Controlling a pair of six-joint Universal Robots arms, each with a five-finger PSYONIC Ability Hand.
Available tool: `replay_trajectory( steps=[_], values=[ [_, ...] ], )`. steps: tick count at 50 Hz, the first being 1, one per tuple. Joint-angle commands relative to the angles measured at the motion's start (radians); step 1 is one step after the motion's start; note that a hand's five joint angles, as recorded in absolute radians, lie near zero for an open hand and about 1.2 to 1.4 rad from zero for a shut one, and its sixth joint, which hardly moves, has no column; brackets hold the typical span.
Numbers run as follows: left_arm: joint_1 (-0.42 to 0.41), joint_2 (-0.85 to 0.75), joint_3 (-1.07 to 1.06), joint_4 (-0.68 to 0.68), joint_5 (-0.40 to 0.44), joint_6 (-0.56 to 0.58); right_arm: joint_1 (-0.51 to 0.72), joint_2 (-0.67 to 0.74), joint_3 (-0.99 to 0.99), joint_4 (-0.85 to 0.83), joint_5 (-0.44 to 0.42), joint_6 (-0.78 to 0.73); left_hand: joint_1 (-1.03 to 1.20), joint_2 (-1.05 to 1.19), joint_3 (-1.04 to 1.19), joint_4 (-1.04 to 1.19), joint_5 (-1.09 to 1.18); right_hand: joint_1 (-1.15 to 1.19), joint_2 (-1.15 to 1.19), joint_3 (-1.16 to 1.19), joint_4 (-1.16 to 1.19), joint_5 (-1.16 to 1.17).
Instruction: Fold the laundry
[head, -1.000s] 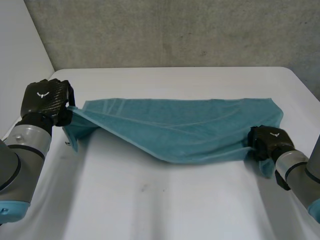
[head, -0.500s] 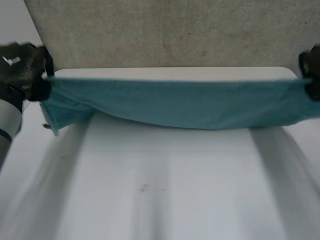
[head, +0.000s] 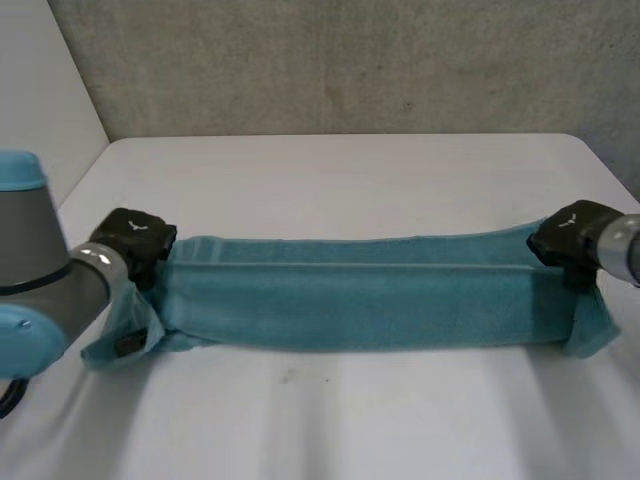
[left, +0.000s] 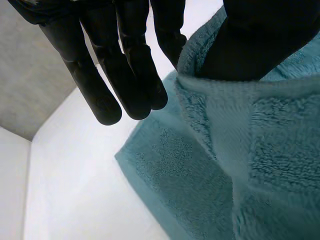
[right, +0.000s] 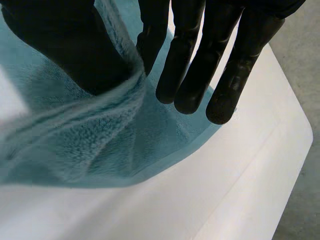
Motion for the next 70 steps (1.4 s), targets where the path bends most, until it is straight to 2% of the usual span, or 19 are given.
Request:
replay_trajectory(
  steps=[1,2,4,5,6,7,8,11,14,22,31,37,44,49,55,59,61,65,70],
  values=[
    [-0.013,-0.129,0.283,0.021,-0.004,-0.001,0.078,0.145,-0.334,-0.219,0.08,0.021,0.253,0.196,0.202,0.2,0.248,0.422,0.219,0.214,0.204,0.237],
    [-0.013,-0.128,0.361,0.052,-0.017,-0.004,0.078,0.145,-0.335,-0.219,0.081,0.021,0.253,0.196,0.202,0.2,0.248,0.422,0.219,0.214,0.204,0.237],
    [-0.017,-0.12,0.433,0.109,-0.028,-0.011,0.105,0.145,-0.52,-0.381,0.133,0.027,0.253,0.196,0.202,0.2,0.248,0.422,0.219,0.214,0.204,0.237],
    [-0.021,-0.1,0.494,0.195,-0.044,-0.011,0.105,0.145,-0.521,-0.382,0.133,0.027,0.253,0.196,0.202,0.2,0.248,0.422,0.219,0.214,0.204,0.237],
    [-0.021,-0.1,0.495,0.195,-0.044,-0.011,0.113,0.142,-0.588,-0.485,0.149,0.039,0.253,0.196,0.202,0.2,0.248,0.422,0.219,0.214,0.204,0.237],
    [-0.023,-0.067,0.536,0.297,-0.053,-0.012,0.118,0.138,-0.634,-0.597,0.156,0.053,0.253,0.196,0.202,0.2,0.248,0.422,0.219,0.214,0.204,0.237],
    [-0.023,-0.031,0.553,0.409,-0.057,-0.018,0.118,0.138,-0.634,-0.598,0.156,0.053,0.253,0.196,0.202,0.2,0.248,0.422,0.219,0.214,0.204,0.237],
    [-0.012,0.012,0.573,0.593,-0.067,-0.029,0.119,0.081,-0.619,-0.766,0.16,0.082,0.253,0.196,0.202,0.2,0.248,0.422,0.219,0.214,0.204,0.237],
    [-0.015,0.021,0.571,0.617,-0.068,-0.037,0.128,-0.003,-0.538,-0.793,0.153,0.088,0.253,0.196,0.202,0.2,0.248,0.422,0.219,0.214,0.204,0.237],
    [0.0,0.003,0.432,0.423,-0.044,-0.129,0.136,-0.034,-0.277,-0.767,0.14,0.097,0.253,0.196,0.202,0.2,0.248,0.422,0.219,0.214,0.204,0.237],
    [-0.001,-0.071,0.177,0.493,-0.027,-0.144,0.133,0.004,0.005,-0.775,0.084,0.113,0.253,0.196,0.202,0.2,0.248,0.422,0.219,0.214,0.204,0.237],
    [-0.001,-0.186,0.061,0.542,-0.027,-0.132,0.139,0.166,0.068,-0.768,0.087,0.125,0.253,0.196,0.202,0.2,0.248,0.422,0.219,0.214,0.204,0.237],
    [-0.004,-0.238,0.013,0.531,-0.036,-0.126,0.136,0.243,0.103,-0.746,0.099,0.125,0.253,0.196,0.202,0.2,0.248,0.422,0.219,0.214,0.204,0.237],
    [0.0,-0.122,-0.125,0.492,-0.041,-0.078,0.124,0.213,0.156,-0.669,0.104,0.12,0.253,0.196,0.202,0.2,0.248,0.422,0.219,0.214,0.204,0.237],
    [0.02,0.041,-0.271,0.418,-0.042,-0.027,0.116,0.003,0.267,-0.433,0.079,0.108,0.253,0.196,0.202,0.2,0.248,0.422,0.219,0.214,0.204,0.237],
    [0.049,0.234,-0.407,0.286,-0.039,0.009,0.096,-0.089,0.323,-0.324,0.071,0.076,0.253,0.196,0.202,0.2,0.248,0.422,0.219,0.214,0.204,0.237],
    [0.051,0.286,-0.435,0.222,-0.038,0.034,0.044,-0.186,0.401,-0.224,0.056,-0.023,0.253,0.196,0.202,0.2,0.248,0.422,0.219,0.214,0.204,0.237],
    [0.063,0.374,-0.462,0.027,-0.025,0.097,-0.01,-0.244,0.473,-0.135,0.039,-0.177,0.253,0.196,0.202,0.2,0.248,0.422,0.219,0.214,0.204,0.237],
    [0.062,0.366,-0.435,-0.023,-0.021,0.117,-0.037,-0.258,0.493,-0.092,0.016,-0.311,0.253,0.196,0.202,0.2,0.248,0.422,0.219,0.214,0.204,0.237]
  ],
)
